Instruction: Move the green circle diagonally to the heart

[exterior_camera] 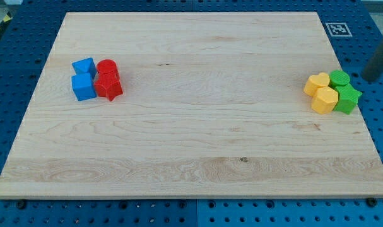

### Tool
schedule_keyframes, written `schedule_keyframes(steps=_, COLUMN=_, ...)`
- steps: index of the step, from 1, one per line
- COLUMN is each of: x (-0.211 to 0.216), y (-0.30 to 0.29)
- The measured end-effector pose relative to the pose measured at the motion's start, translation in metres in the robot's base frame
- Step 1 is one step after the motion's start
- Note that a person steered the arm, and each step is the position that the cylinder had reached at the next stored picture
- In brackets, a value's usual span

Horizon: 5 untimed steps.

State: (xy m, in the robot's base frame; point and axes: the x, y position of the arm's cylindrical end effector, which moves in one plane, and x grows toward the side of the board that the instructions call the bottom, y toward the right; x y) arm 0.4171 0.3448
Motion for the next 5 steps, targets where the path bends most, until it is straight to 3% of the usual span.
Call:
schedule_keyframes(steps=2, x=0.031, y=-0.055)
schedule_keyframes(steps=5, x=-0.019, y=-0.073)
